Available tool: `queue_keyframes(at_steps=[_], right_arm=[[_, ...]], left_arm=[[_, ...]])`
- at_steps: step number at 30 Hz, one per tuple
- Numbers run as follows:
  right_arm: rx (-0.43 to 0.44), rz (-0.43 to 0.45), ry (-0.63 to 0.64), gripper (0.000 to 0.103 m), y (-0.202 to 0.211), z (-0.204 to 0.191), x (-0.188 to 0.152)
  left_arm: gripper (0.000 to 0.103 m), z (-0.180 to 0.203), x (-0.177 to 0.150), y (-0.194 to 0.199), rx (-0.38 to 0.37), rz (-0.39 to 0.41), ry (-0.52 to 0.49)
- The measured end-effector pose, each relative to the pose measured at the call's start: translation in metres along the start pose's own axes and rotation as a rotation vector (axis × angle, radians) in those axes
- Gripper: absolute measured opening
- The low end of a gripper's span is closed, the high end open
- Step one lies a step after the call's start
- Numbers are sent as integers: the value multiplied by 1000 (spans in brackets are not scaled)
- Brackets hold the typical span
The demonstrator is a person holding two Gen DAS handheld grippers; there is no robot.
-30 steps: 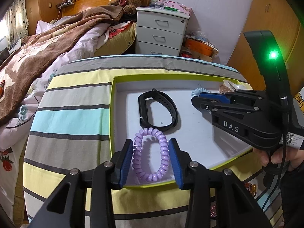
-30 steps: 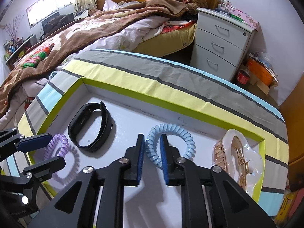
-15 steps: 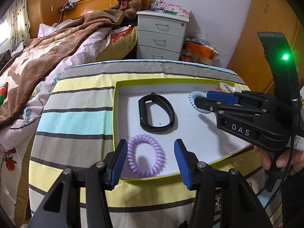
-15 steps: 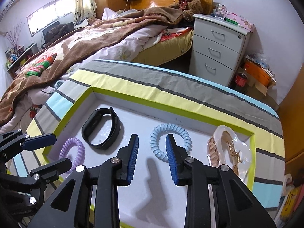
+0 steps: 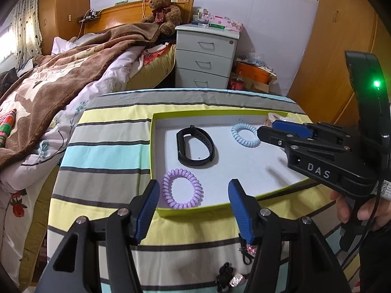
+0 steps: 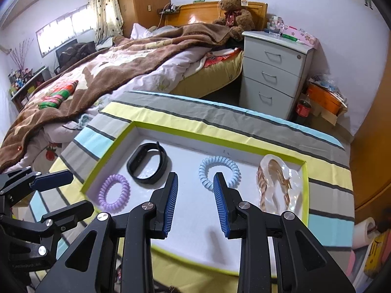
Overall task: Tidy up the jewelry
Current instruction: 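Withdraw both open grippers from the box toward the remaining jewelry, then grasp the amber beaded bracelet with the right gripper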
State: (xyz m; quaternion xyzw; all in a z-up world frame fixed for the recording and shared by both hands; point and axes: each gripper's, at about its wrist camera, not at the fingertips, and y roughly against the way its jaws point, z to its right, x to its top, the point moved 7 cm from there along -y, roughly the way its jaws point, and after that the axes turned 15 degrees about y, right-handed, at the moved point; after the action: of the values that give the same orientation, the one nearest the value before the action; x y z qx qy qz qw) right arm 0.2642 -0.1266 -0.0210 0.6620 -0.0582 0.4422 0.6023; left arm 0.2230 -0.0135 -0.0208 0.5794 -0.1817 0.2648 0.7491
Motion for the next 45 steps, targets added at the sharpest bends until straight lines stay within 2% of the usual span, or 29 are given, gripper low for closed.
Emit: queue_keyframes(at_steps=[8,13,15,17,18,19,22,30,39,45], right_arm=[[-5,52,-28,31,34,-10,-18],[-6,74,-76,32,53,-11,-45],[-12,74,-99,32,56,-9,-58],[-10,65,-118,38,59,-10,-72],[-2,66,-125,48,61,-12,-79],[5,63,-128,52,63,-13,-87],[-20,32,-127,52,60,-12,-104],[-28,-37,-77,52,44,-17,-124],[-10,-81,-6,52,38,-28,-130],[-20,-102,18,52,29,-34,-130]], left_arm=[[64,-9,-13,17,-19,4,38],[69,-19,-25,27,-10,36,56],[70,-21,-33,26,-8,23,48],[73,-21,-43,25,-25,-5,41],[73,-21,-47,25,-35,-7,42],[73,-21,-50,27,-49,-6,48],[73,-19,-60,31,-112,-17,59],[74,-18,-84,33,-69,-34,0],[74,-19,-90,29,-109,-66,30],[75,-20,-92,25,-97,-84,16]])
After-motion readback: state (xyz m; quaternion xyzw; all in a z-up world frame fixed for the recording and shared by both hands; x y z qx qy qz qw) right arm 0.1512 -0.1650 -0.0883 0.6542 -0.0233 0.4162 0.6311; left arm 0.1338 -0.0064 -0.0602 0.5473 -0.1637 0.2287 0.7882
